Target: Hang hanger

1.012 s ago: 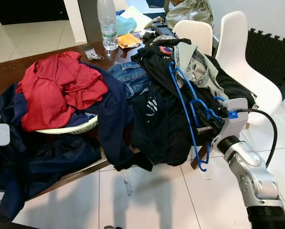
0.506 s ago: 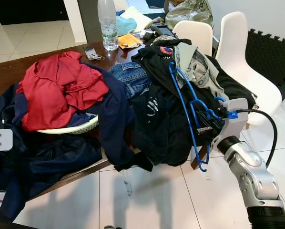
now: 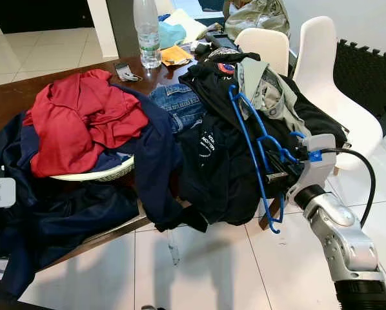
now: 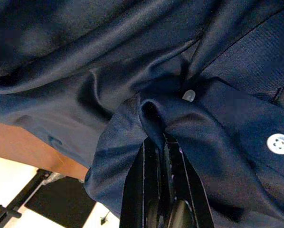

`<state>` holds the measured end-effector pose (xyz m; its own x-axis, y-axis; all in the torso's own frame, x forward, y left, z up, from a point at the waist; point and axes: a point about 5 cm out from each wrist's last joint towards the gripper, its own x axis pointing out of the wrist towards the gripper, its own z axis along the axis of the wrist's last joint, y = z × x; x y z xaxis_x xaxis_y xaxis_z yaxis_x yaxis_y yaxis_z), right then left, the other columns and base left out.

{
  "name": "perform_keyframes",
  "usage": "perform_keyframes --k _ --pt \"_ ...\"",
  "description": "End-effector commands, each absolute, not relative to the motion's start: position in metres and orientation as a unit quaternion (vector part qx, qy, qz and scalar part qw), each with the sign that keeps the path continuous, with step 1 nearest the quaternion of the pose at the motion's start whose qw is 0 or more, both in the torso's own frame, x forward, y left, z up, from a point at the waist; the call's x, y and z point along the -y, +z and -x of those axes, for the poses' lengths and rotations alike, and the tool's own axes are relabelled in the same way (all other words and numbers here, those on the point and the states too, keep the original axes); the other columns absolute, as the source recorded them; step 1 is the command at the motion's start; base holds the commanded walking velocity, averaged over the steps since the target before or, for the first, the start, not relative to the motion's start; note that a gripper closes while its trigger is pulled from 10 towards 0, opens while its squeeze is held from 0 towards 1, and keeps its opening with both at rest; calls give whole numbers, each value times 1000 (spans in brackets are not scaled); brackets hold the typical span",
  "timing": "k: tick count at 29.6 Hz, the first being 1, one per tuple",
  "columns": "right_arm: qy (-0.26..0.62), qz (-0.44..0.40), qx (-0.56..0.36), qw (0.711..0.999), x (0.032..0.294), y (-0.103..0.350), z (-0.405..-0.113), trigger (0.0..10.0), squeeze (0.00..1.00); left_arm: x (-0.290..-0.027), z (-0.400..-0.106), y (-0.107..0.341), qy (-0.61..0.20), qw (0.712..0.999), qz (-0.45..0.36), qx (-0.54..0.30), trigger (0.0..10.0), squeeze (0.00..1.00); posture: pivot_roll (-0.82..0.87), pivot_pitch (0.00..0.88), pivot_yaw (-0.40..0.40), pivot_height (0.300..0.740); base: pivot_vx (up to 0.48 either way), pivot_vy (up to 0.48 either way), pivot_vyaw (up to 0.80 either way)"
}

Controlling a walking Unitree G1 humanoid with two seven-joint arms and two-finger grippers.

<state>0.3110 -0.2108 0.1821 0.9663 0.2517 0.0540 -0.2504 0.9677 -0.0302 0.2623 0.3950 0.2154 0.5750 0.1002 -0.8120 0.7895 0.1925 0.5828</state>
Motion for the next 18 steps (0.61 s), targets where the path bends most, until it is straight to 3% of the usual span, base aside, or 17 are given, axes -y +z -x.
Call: perform_keyframes --k 1,3,8,9,10,11,12,14,18 --pt "126 12 28 992 210 181 -308 10000 0 -406 -254 223 -243 666 -582 -399 0 0 140 208 30 740 0 0 0" --pt "126 12 28 992 211 181 -308 10000 0 -392 -258 227 -277 696 -555 -362 0 0 140 208 30 740 0 0 0" --pt "126 12 28 992 211 181 -308 10000 0 -380 -261 229 -309 712 -536 -331 0 0 142 206 30 740 0 0 0" --pt "126 10 29 992 211 181 -309 10000 0 -345 -268 235 -375 747 -491 -247 0 0 147 201 31 740 0 0 0" --pt "126 10 29 992 211 181 -309 10000 0 -345 -268 235 -375 747 -491 -247 0 0 147 201 31 740 0 0 0" --pt "125 7 30 992 210 181 -310 10000 0 -312 -269 246 -439 764 -442 -169 0 0 147 201 31 740 0 0 0" --pt "125 7 30 992 210 181 -310 10000 0 -312 -269 246 -439 764 -442 -169 0 0 147 201 31 740 0 0 0" --pt "126 2 33 991 209 182 -311 10000 0 -259 -263 272 -540 765 -348 -45 0 0 142 197 31 740 0 0 0" --pt "123 -8 39 992 210 185 -312 10000 0 -234 -251 304 -602 750 -271 31 0 0 141 191 36 740 0 0 0"
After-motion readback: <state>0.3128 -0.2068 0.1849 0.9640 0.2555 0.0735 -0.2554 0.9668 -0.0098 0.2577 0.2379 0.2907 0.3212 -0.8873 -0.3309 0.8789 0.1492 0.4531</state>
